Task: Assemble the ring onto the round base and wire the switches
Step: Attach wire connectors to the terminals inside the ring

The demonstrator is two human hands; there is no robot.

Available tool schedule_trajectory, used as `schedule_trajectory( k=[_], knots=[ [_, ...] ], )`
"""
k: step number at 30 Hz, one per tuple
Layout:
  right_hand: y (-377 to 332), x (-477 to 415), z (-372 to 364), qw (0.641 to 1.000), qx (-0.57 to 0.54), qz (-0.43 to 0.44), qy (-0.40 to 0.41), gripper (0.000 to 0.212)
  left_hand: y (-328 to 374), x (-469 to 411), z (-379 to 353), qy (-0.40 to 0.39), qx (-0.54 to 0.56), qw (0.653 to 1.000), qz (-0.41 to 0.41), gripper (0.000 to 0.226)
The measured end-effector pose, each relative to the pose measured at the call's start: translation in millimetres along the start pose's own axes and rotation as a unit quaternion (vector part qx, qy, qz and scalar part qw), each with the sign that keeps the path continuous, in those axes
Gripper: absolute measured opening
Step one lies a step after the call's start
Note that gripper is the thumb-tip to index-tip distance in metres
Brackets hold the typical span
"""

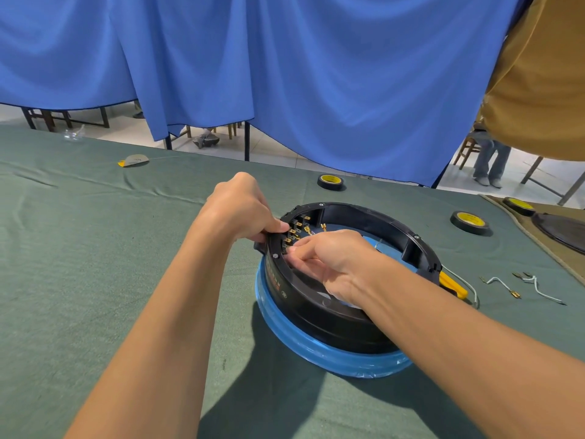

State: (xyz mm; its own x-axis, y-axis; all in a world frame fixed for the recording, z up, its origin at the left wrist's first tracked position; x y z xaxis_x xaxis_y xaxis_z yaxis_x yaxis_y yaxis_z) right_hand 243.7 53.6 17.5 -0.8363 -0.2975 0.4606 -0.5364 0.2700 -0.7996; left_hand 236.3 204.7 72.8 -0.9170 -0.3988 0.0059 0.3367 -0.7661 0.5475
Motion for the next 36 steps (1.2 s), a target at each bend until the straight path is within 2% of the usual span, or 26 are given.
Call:
schedule_trajectory(
  k=[8, 11, 13, 15, 17, 18, 20, 22, 24, 27, 31, 36],
  knots=[
    [-5, 6, -8, 0.999, 0.001, 0.027, -0.019, 0.025, 5, -1, 2, 0.008, -0.020, 1.000, -0.011, 0.021],
    [-11, 12, -7, 0.992, 0.107, 0.070, -0.016, 0.019, 8, -1, 0, -0.001, -0.034, 0.999, -0.023, 0.020],
    [-20, 13, -2, 0.969, 0.215, 0.124, 0.008, 0.017, 7, -1, -2, -0.009, -0.035, 0.999, -0.026, 0.021],
    [-40, 14, 1, 0.915, 0.332, 0.226, 0.046, 0.015, 7, -1, -3, -0.007, -0.022, 0.999, -0.028, 0.027],
    [-61, 18, -4, 0.813, 0.465, 0.340, 0.082, 0.013, 6, -2, -3, 0.006, -0.019, 0.999, -0.028, 0.032],
    [-64, 19, -8, 0.766, 0.518, 0.371, 0.085, 0.012, 7, -1, -4, 0.009, -0.021, 0.999, -0.029, 0.033],
    [-61, 14, -13, 0.707, 0.587, 0.388, 0.067, 0.009, 9, -2, -7, 0.002, -0.024, 0.999, -0.035, 0.031],
    [-55, 7, -18, 0.678, 0.625, 0.383, 0.051, 0.012, 10, -2, -9, -0.004, -0.030, 0.999, -0.035, 0.030],
    [-53, 2, -22, 0.681, 0.625, 0.378, 0.043, 0.015, 10, -2, -10, -0.006, -0.036, 0.999, -0.031, 0.029],
    [-54, -5, -23, 0.719, 0.601, 0.346, 0.039, 0.014, 9, -3, -11, -0.005, -0.035, 0.999, -0.022, 0.029],
    [-52, -8, -19, 0.747, 0.586, 0.312, 0.028, 0.012, 8, -3, -10, 0.008, -0.036, 0.999, -0.002, 0.034],
    [-55, -4, -18, 0.760, 0.566, 0.320, 0.016, 0.012, 8, -3, -7, 0.042, -0.042, 0.998, 0.029, 0.046]
  ],
)
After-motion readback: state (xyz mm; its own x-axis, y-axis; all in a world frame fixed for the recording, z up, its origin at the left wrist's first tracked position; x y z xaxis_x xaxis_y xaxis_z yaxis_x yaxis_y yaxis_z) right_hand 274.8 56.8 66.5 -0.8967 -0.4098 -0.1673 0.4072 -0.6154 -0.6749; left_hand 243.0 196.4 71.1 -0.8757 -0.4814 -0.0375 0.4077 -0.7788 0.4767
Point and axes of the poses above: each hand's wrist, its own x-axis away from the middle knuckle, its own z-axis out of the back of the hand, y = z × x, the point moved 8 cm from there along -x, towards the middle knuckle, and after that the axes turned 14 degrees about -x, right-handed, at the moved point
